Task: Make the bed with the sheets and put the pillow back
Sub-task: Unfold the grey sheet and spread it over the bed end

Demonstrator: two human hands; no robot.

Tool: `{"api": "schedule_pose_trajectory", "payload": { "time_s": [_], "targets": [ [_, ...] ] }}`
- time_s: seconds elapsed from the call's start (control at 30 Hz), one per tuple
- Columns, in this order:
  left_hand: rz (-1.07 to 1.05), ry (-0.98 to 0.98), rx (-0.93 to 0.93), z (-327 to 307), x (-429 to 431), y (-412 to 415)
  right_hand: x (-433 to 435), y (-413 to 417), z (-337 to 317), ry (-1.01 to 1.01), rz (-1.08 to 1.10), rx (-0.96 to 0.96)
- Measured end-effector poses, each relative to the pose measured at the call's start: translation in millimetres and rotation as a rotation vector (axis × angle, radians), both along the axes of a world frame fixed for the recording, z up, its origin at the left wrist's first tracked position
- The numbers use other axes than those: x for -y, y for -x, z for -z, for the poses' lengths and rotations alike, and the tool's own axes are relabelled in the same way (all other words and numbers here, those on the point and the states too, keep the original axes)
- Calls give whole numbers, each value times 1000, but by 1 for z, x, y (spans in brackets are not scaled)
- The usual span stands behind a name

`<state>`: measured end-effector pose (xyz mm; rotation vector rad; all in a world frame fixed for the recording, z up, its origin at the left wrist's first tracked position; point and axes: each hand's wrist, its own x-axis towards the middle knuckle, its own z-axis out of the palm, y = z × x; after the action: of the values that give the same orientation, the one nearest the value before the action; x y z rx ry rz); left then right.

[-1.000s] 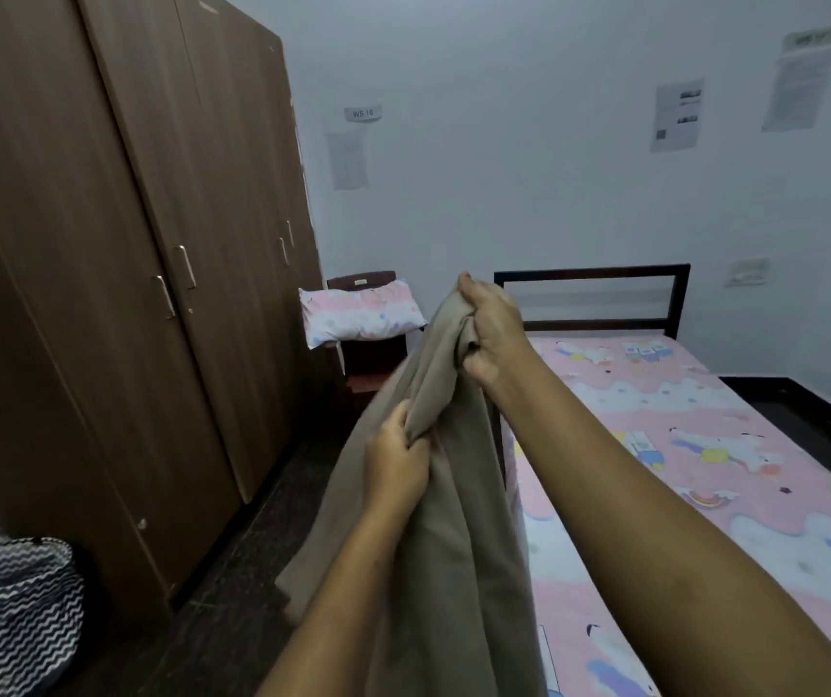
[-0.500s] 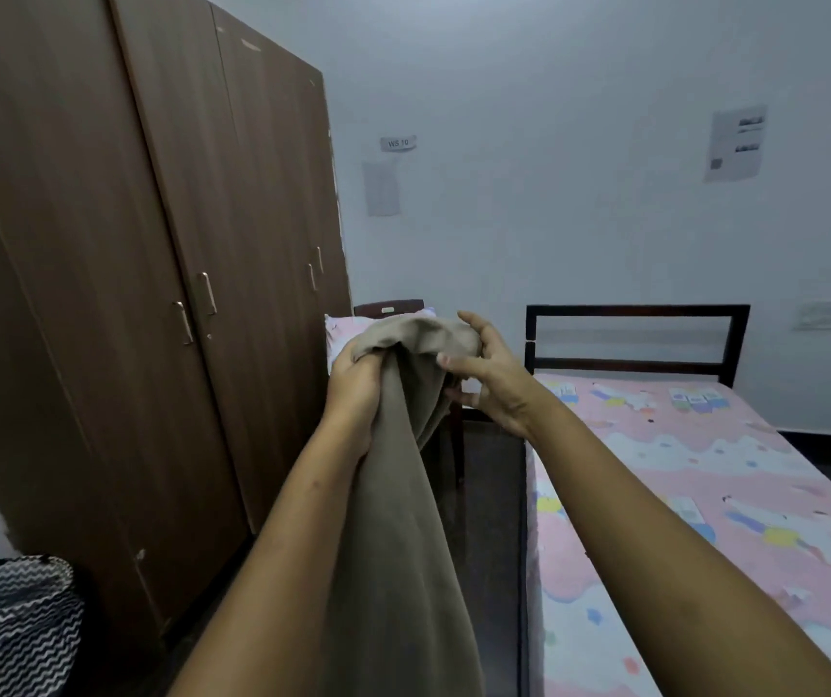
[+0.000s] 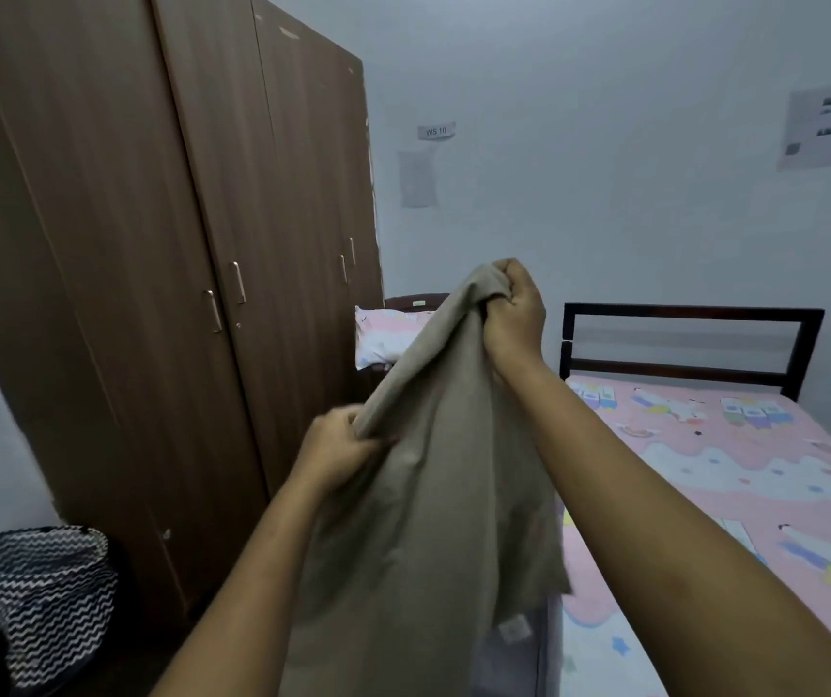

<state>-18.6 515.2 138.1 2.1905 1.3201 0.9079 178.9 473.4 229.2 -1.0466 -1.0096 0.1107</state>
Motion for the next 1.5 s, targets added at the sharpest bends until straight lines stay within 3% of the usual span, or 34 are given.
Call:
{"api": "schedule_pose_trajectory", "payload": {
  "time_s": [0.1, 0.27, 0.4, 0.5, 0.7, 0.8, 0.87, 0.93, 1.0, 1.07, 1.13, 1.27, 1.5],
  "targets": [
    [-150, 60, -222, 57, -23, 17, -5, -2, -7, -46, 44, 19],
    [-254, 253, -349, 117, -59, 45, -18, -44, -23, -201, 241, -292],
    [-195, 274, -63, 96, -104, 30, -21, -87, -38, -254, 451, -307],
    [-86, 371, 299, 61, -150, 15, -10, -125, -43, -247, 731, -285],
    [412, 487, 615, -17, -159, -65, 56, -189, -8, 92, 1211, -272],
    [544, 705, 692, -24, -136, -127, 88, -191, 24, 429, 1186, -234],
    [626, 839, 678, -26, -102, -170, 93, -171, 49, 640, 1080, 3],
    [682, 1001, 666, -27, -61, -201, 88, -136, 68, 729, 836, 214],
    [782, 1159, 641, -25, -26, -227, 85, -101, 87, 741, 584, 206],
    [865, 1185, 562, -23, 2, -244, 88, -78, 106, 762, 486, 170],
    [912, 1178, 510, -18, 19, -253, 98, -71, 124, 756, 522, 95],
    [931, 1164, 373, -10, 30, -262, 110, -77, 142, 562, 727, -141],
    [957, 1075, 343, 7, 30, -267, 92, -83, 159, 488, 764, -257]
  ]
}}
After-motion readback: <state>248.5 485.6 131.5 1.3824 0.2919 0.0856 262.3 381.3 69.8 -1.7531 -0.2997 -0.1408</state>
